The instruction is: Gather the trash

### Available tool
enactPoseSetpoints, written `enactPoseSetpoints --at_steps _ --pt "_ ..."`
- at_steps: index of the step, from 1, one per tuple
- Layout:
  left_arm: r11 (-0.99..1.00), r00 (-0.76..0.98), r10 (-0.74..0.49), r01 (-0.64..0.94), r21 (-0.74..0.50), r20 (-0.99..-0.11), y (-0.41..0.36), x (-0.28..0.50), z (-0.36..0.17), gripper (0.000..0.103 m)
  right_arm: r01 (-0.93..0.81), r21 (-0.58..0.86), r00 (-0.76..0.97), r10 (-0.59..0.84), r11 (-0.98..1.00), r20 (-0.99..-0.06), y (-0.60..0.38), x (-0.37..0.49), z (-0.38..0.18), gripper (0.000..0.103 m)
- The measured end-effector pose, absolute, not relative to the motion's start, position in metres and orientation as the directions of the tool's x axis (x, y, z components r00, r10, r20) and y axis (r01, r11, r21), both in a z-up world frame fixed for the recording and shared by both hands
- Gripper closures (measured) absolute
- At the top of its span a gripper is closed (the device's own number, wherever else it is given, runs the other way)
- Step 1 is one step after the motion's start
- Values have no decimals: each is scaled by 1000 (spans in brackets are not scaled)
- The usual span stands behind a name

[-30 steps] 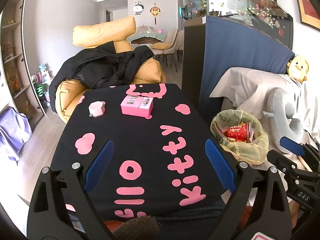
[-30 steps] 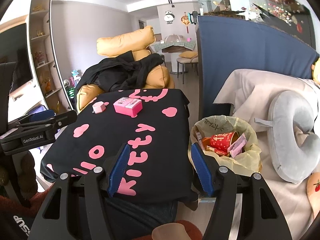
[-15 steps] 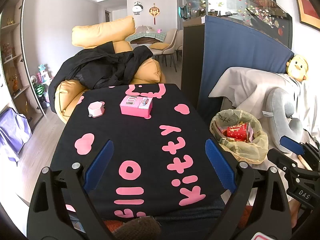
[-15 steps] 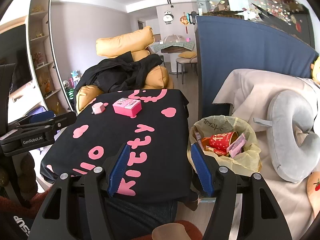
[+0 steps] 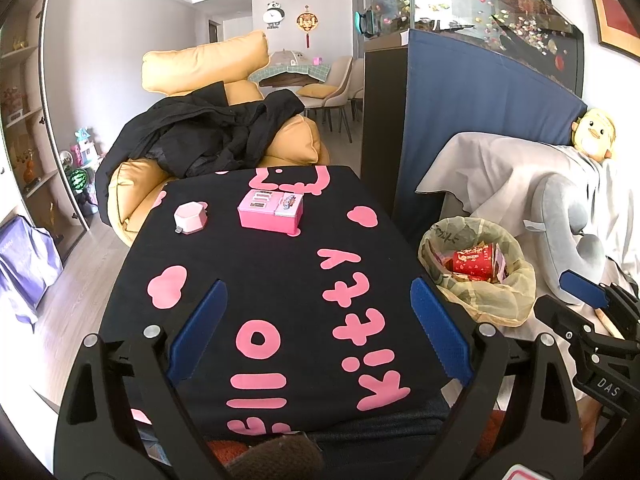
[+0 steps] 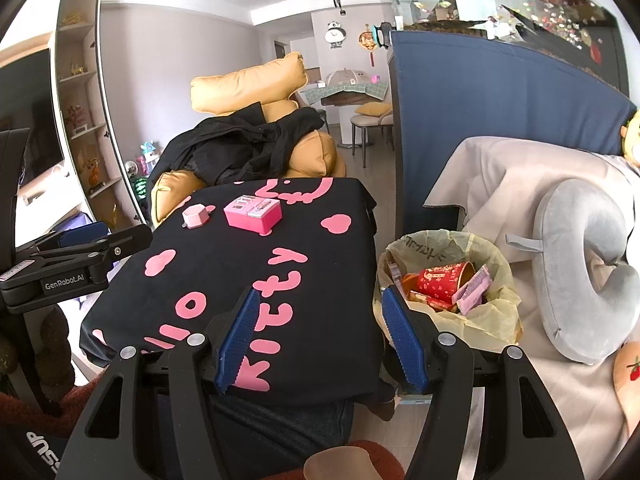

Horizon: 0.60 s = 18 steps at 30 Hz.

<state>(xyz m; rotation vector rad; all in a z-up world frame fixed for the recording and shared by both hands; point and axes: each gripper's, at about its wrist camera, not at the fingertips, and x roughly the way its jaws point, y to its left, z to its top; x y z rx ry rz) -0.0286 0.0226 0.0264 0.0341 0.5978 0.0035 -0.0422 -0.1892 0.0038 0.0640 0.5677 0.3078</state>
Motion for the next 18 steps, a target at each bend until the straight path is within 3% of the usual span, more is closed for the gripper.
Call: enactPoseSetpoints --at_steps 18 --pt "998 818 -41 64 19 -573 20 -27 23 14 -254 148 800 294 956 -523 -189 -44 2 43"
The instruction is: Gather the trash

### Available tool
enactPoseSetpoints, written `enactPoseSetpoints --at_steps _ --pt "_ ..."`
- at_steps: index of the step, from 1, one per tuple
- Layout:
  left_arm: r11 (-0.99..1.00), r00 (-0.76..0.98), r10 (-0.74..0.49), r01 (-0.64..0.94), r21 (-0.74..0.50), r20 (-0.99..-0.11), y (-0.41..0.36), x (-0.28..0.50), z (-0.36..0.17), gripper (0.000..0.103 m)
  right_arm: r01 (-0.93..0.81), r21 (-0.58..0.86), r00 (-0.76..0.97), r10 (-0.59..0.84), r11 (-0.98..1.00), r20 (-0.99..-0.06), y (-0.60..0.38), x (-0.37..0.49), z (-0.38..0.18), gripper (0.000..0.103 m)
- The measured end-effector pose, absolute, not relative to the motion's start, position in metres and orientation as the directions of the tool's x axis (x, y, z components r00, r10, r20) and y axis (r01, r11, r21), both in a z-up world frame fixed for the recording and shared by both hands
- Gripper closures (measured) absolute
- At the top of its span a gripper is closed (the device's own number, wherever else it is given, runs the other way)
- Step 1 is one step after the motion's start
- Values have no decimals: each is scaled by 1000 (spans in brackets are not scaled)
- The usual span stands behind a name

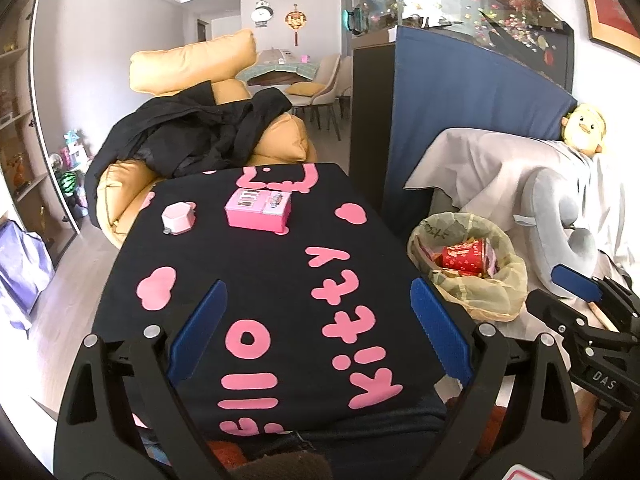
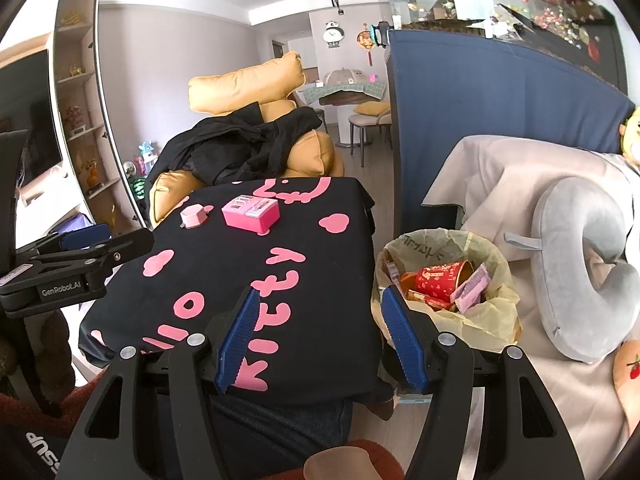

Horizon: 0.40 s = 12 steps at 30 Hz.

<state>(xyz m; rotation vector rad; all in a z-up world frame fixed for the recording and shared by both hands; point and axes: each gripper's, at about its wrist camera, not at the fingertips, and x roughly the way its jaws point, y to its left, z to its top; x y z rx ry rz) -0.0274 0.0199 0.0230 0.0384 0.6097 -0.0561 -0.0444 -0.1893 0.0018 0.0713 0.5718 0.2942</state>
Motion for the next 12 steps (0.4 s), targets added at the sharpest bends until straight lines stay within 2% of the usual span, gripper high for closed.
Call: enactPoseSetpoints --at_steps 5,8,10,12 --pt "997 808 -55 79 16 -587 20 -23 21 14 -245 156 793 291 957 -535 -190 -42 -1 43" --pt "997 769 -68 68 -24 -636 33 -3 13 14 -246 129 790 276 961 -547 -185 -32 -3 43" --pt "999 744 -34 17 -32 -667 55 18 1 14 -266 92 780 270 960 -564 -176 -16 -6 43" --pt "995 725 51 -97 -29 -687 95 47 -19 14 -333 43 730 286 942 -620 -148 20 -20 43"
